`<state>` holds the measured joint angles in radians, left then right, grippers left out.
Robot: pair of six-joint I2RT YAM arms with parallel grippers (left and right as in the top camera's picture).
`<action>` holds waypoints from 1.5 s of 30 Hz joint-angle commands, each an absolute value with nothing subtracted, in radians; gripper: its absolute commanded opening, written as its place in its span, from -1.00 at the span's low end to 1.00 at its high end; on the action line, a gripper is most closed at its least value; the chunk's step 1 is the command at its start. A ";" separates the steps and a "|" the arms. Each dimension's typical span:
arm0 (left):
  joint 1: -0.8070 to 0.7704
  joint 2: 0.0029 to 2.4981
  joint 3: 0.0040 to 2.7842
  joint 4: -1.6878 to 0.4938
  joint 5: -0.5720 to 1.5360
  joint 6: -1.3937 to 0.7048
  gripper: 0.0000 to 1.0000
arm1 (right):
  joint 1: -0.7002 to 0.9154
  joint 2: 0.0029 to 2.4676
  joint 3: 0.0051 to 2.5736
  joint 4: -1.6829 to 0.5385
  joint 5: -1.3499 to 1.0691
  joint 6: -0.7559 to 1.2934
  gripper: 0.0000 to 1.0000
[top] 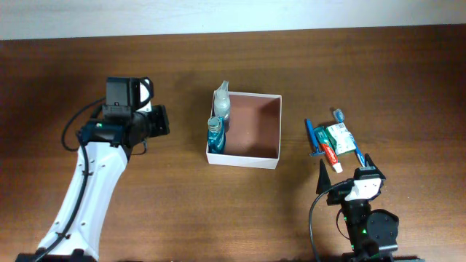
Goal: Pack container
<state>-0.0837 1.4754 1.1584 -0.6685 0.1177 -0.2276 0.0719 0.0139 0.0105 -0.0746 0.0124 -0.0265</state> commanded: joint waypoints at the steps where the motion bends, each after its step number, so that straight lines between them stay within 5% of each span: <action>1: -0.080 1.522 1.124 -0.633 0.169 -0.207 -1.00 | 0.078 0.006 0.006 -0.081 0.011 -0.022 0.97; 45: -0.082 1.691 1.074 -0.589 0.618 -0.099 -0.99 | 0.078 0.006 0.006 -0.081 0.011 -0.023 0.97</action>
